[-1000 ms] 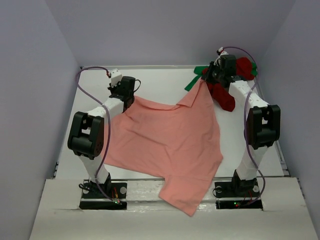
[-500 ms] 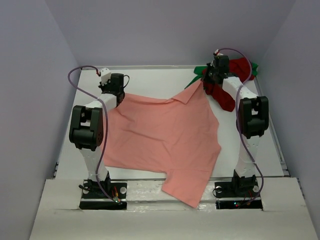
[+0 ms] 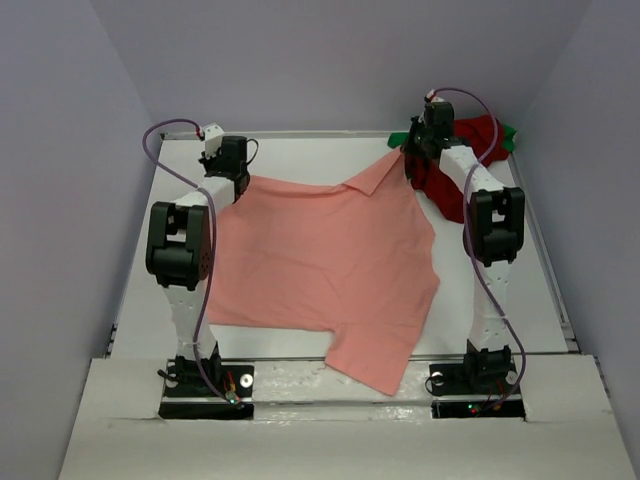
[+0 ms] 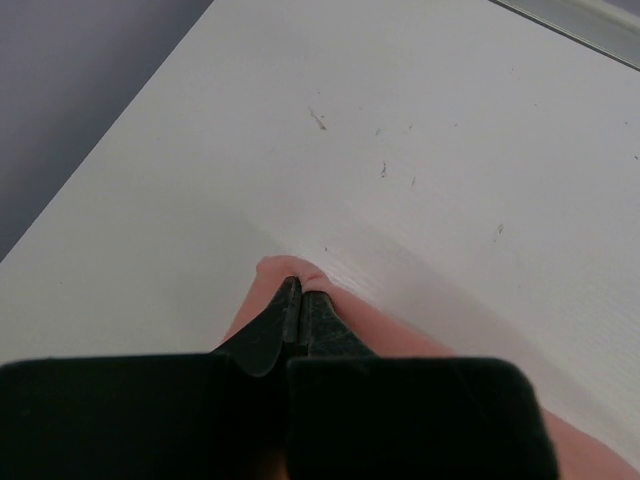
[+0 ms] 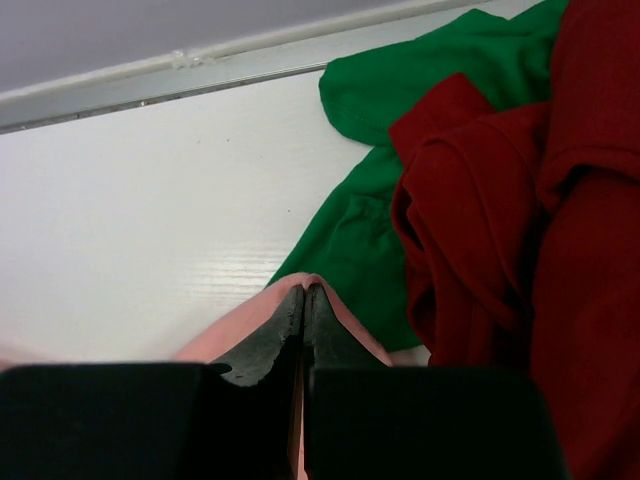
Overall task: Fold and stack the t-shirts
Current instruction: Flatten the tshirt out
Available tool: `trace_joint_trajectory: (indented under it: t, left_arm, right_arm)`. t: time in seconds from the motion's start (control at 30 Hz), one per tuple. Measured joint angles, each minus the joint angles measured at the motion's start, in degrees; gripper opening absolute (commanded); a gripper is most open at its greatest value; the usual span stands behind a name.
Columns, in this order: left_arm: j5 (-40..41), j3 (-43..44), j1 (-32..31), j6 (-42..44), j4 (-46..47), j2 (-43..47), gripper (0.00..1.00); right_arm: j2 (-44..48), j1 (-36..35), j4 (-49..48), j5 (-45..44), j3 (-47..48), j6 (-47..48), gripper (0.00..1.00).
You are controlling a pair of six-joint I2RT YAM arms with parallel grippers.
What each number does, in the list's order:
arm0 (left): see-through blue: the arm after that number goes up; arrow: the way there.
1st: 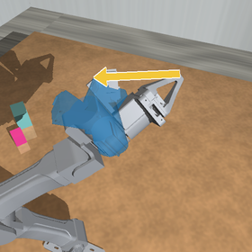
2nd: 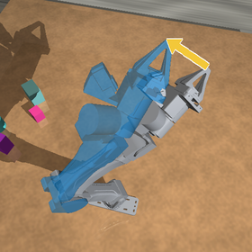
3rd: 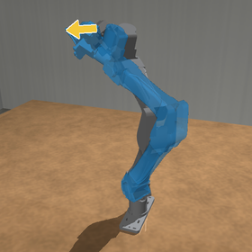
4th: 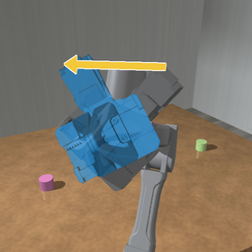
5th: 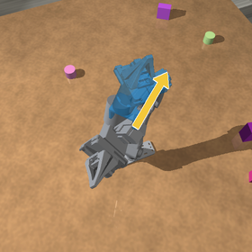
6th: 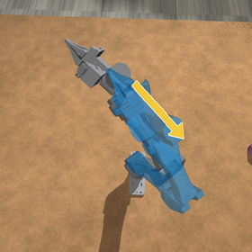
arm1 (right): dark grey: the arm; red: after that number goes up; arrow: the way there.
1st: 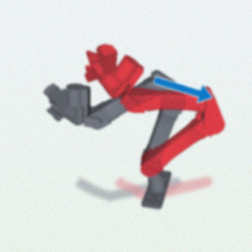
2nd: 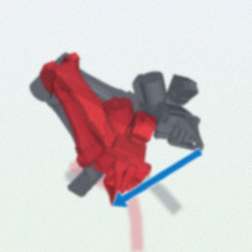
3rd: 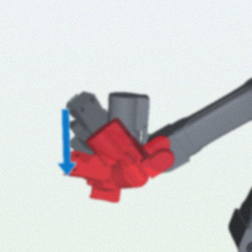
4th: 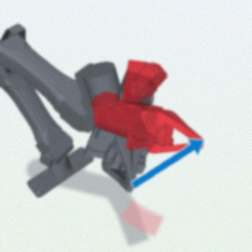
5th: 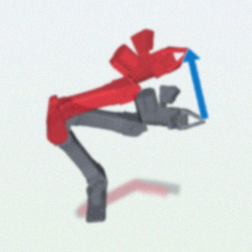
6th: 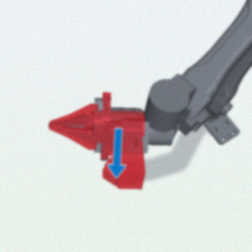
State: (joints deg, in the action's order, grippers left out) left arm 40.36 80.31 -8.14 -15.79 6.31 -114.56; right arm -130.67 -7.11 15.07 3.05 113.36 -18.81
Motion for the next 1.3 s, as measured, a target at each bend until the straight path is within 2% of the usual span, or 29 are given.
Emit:
trace_joint_trajectory:
  t: [0.27,0.8,1.3]
  left_arm:
    - [0.0,3.8,0.0,1.5,-0.8,-3.1,0.00]
    - [-0.9,8.3,0.3,3.4,-4.2,-6.9,0.00]
    - [-2.2,8.7,1.1,3.3,-5.3,-7.2,0.00]
  right_arm:
    - [-3.7,0.0,0.1,1.0,3.4,0.0,0.00]
    - [-5.4,0.0,0.4,2.1,3.9,0.0,0.00]
    - [-6.4,0.0,0.8,3.2,6.6,0.2,0.00]
